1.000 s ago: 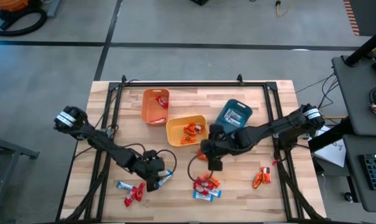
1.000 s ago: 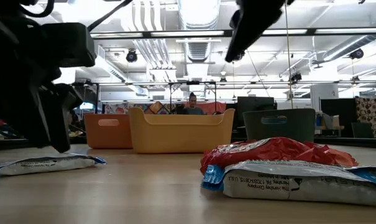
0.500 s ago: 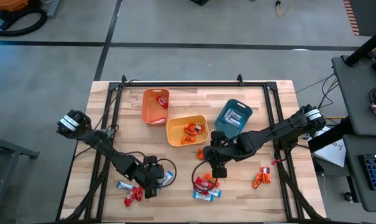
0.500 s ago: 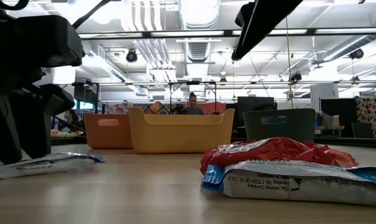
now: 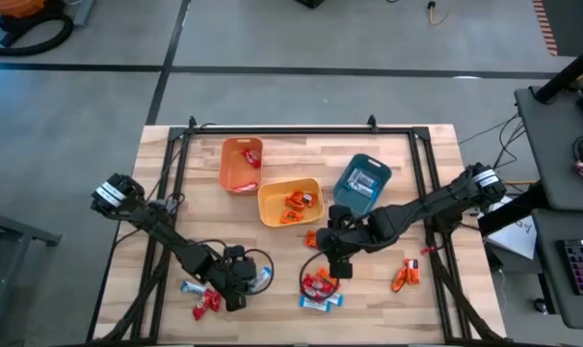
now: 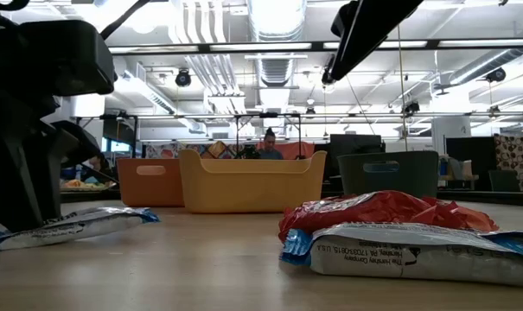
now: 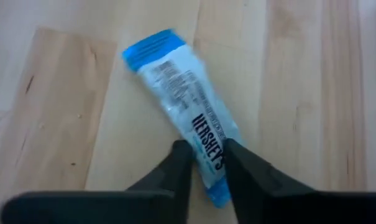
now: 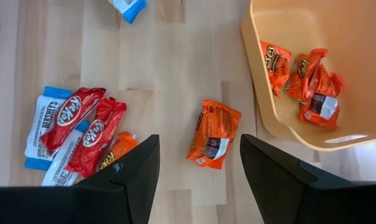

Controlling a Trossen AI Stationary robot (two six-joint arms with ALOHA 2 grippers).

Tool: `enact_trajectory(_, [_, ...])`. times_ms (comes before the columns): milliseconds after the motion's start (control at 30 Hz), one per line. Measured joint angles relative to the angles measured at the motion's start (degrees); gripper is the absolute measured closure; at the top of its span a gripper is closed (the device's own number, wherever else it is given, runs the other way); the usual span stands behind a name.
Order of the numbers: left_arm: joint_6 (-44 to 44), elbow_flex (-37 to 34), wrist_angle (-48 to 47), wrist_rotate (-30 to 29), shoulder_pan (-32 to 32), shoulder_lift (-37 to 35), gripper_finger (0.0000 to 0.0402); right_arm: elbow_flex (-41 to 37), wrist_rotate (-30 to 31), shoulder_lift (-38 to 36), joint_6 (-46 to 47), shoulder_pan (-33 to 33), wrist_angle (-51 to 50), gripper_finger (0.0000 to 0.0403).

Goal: Sort candy
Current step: Put the white chocolate into the blue bin

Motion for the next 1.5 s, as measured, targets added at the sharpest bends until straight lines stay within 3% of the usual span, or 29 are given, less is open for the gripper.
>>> enact_trajectory(133, [0.5, 0.0, -0.1, -0.5, 0.0, -0.2, 0.0393, -0.2, 0.0, 0.0, 0.1, 0.1, 0.3, 0.0188])
enact_trajectory(433, [5.1, -0.6, -1.8, -1.4, -0.2, -3.8, 0.0401, -4.6, 0.0, 0.1, -2.2, 0.1, 7.5, 0.0188])
enact_trajectory(633, [10.4, -0.8, -3.6, -5.8, -0.2, -9.4, 0.0401, -10.6, 0.1, 0.1, -9.8, 0.2, 22.2, 0.0188])
enact_trajectory(1000, [15.1, -0.7, -3.4, -18.8, 0.0, -13.7, 0.0401, -21.1, 0.0, 0.3, -23.0, -0.6, 57.9, 0.0188])
enact_trajectory(1233, [19.2, -0.6, -0.6, -33.5, 0.1, -13.8, 0.0401, -22.6, 1.2, 0.3, -15.3, -3.0, 64.2, 0.0188])
enact_trajectory(1500, [28.5, -0.6, 7.5, -40.5, 0.4, -13.8, 0.0401, -23.9, 6.2, 0.3, -10.4, -4.1, 65.0, 0.0188])
